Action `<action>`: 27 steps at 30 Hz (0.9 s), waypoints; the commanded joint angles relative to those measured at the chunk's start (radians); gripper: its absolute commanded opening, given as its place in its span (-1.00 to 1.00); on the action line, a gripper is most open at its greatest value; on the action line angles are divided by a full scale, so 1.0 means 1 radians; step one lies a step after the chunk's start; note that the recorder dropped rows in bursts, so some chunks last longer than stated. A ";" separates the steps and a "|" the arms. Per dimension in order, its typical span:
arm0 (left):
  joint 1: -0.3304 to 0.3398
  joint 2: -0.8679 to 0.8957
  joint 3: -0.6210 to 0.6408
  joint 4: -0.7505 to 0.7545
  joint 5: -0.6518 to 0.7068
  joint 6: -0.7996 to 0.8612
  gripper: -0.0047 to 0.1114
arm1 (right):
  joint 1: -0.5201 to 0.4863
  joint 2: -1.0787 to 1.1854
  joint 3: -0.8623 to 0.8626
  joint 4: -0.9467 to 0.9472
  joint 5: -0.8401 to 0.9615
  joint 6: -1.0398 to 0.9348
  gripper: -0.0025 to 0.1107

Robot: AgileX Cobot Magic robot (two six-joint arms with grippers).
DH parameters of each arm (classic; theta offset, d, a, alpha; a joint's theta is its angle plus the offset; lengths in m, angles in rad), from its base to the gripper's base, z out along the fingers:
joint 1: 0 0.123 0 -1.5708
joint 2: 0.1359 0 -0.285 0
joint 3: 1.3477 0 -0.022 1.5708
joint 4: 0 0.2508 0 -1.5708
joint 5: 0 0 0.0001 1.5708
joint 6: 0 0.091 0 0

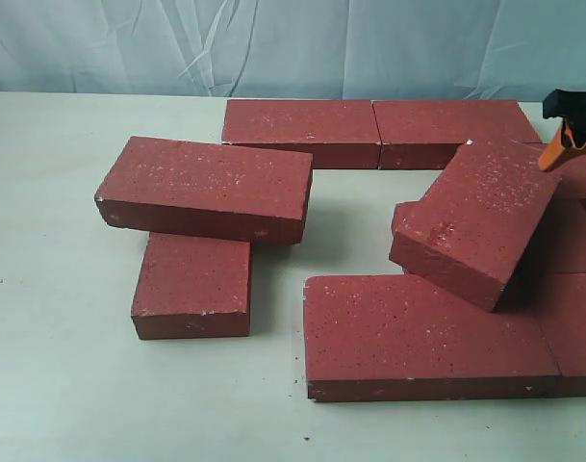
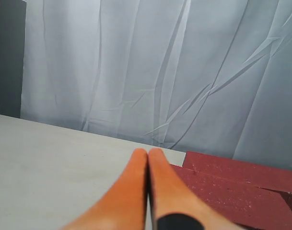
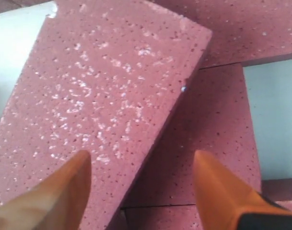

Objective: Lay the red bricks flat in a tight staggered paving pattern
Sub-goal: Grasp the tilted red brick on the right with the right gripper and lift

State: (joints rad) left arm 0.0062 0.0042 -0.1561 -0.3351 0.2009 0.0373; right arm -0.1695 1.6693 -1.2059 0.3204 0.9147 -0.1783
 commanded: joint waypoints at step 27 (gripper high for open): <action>-0.010 -0.004 -0.004 0.011 -0.010 0.000 -0.92 | 0.007 0.037 0.153 0.112 -0.132 -0.013 -0.95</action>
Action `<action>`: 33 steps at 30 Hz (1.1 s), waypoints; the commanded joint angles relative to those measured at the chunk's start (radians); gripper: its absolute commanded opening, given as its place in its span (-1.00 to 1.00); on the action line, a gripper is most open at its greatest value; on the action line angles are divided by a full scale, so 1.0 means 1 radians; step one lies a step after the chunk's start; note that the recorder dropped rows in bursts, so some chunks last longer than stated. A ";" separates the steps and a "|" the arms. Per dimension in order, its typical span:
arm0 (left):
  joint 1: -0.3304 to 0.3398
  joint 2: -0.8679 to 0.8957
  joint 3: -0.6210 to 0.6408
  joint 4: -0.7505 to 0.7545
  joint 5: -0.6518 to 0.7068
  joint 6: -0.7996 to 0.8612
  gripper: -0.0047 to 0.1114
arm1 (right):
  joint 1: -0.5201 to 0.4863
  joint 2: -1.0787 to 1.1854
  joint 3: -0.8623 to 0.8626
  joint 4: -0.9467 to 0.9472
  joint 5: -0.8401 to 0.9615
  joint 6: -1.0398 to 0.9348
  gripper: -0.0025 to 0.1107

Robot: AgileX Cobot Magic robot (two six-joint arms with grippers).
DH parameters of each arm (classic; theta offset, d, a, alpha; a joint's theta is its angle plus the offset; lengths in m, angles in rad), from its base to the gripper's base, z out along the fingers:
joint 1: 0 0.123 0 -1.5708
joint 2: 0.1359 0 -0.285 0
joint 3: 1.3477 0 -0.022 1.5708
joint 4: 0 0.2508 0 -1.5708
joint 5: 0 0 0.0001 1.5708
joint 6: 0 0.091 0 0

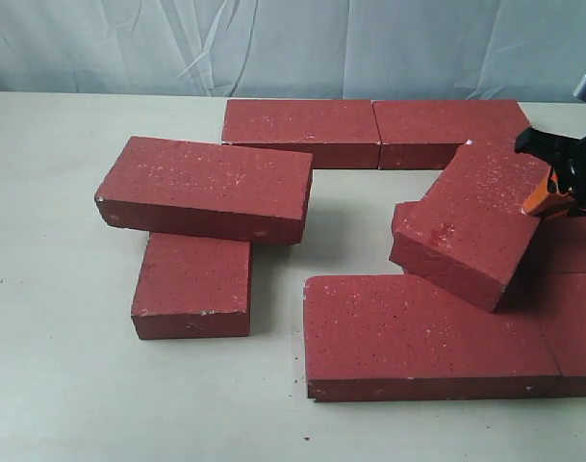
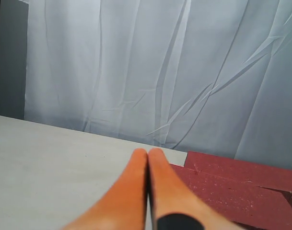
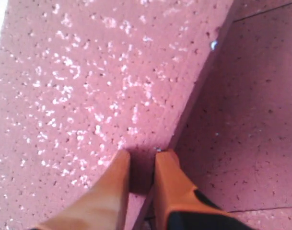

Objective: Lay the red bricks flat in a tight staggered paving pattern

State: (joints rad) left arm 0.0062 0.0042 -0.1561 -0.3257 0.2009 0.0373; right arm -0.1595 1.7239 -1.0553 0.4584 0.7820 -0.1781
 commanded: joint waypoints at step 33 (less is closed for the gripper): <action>-0.010 -0.004 -0.004 0.002 -0.010 0.000 -0.92 | 0.272 -0.226 -0.180 0.249 0.270 -0.210 -0.97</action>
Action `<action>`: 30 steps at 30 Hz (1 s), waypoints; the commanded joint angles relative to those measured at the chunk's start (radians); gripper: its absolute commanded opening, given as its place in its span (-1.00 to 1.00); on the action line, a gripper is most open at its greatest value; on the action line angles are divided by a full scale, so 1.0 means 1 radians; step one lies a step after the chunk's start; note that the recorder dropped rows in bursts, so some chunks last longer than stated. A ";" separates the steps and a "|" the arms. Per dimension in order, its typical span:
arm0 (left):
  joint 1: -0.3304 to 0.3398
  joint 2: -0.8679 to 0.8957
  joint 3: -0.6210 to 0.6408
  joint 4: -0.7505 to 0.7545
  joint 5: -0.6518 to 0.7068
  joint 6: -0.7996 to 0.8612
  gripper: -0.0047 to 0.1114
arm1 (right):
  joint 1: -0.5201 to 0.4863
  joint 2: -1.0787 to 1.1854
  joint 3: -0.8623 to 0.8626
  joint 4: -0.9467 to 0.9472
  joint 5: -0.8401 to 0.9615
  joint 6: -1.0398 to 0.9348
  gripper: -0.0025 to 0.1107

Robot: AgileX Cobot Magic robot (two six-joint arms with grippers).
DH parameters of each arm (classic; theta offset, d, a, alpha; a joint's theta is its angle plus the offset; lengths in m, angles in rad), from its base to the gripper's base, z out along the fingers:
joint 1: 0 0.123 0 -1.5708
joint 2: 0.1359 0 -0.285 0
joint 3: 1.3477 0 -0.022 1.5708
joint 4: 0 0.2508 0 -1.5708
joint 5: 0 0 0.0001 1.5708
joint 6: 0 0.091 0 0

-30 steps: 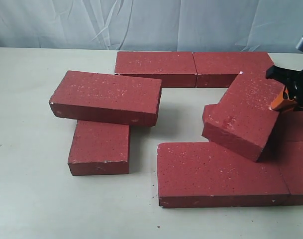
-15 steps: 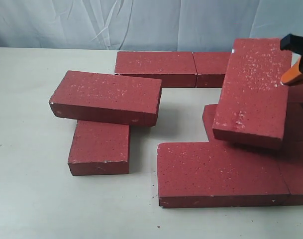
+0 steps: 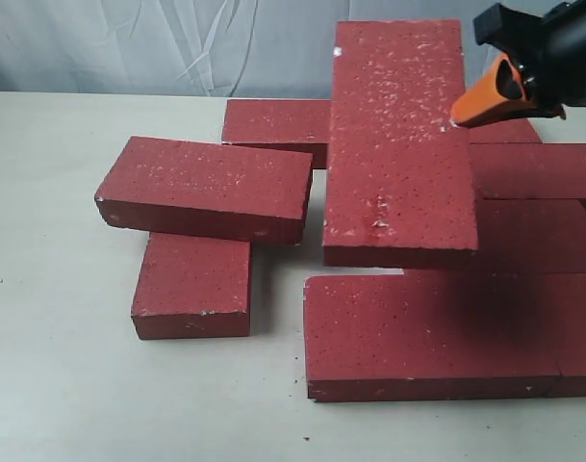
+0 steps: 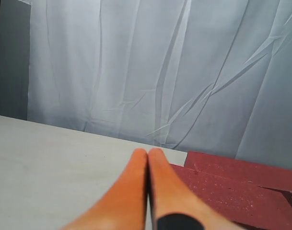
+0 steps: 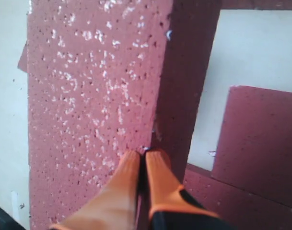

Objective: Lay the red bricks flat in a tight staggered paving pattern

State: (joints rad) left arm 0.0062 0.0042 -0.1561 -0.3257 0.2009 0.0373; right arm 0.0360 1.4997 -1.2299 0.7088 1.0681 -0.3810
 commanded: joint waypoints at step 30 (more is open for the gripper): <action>0.004 0.072 -0.004 0.123 -0.227 0.001 -0.92 | 0.646 0.610 -0.599 -0.034 -0.103 0.157 -0.97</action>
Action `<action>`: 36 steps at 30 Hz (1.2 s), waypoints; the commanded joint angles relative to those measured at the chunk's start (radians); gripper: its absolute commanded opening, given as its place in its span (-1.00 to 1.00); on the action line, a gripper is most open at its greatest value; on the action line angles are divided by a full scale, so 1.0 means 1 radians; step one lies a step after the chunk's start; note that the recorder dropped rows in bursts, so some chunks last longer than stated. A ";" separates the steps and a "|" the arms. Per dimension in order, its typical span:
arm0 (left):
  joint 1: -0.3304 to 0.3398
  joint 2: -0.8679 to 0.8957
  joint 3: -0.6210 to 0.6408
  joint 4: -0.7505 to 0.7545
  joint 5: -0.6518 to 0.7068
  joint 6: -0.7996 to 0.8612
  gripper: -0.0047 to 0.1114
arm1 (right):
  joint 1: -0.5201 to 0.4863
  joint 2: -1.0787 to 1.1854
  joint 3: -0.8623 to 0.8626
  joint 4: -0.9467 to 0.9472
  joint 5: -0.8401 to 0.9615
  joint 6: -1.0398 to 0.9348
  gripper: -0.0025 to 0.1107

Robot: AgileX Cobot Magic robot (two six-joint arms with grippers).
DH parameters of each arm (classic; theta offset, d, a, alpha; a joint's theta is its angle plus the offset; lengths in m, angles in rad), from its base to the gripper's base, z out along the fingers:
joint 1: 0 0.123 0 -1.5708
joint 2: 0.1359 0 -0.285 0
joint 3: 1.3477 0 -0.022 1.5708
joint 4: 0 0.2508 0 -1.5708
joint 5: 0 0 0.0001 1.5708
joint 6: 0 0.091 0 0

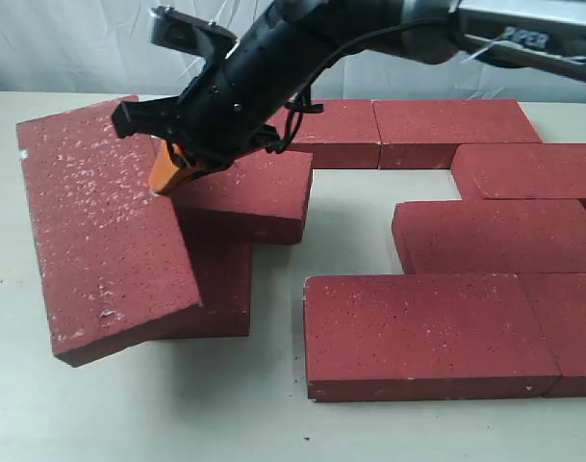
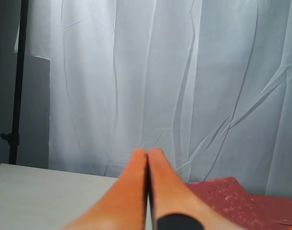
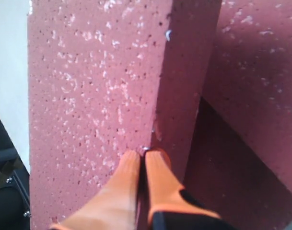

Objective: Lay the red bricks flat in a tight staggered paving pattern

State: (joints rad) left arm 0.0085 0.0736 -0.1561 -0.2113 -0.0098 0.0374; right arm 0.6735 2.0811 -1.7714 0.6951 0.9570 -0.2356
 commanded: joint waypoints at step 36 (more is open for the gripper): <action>0.000 0.003 -0.004 0.003 -0.030 -0.001 -0.92 | -0.499 -0.075 0.194 -0.120 0.127 -0.066 -0.97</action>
State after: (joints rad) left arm 0.0085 0.0736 -0.1561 -0.1953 -0.0317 0.0374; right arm 0.1384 1.9905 -1.5789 0.5418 1.1120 -0.2908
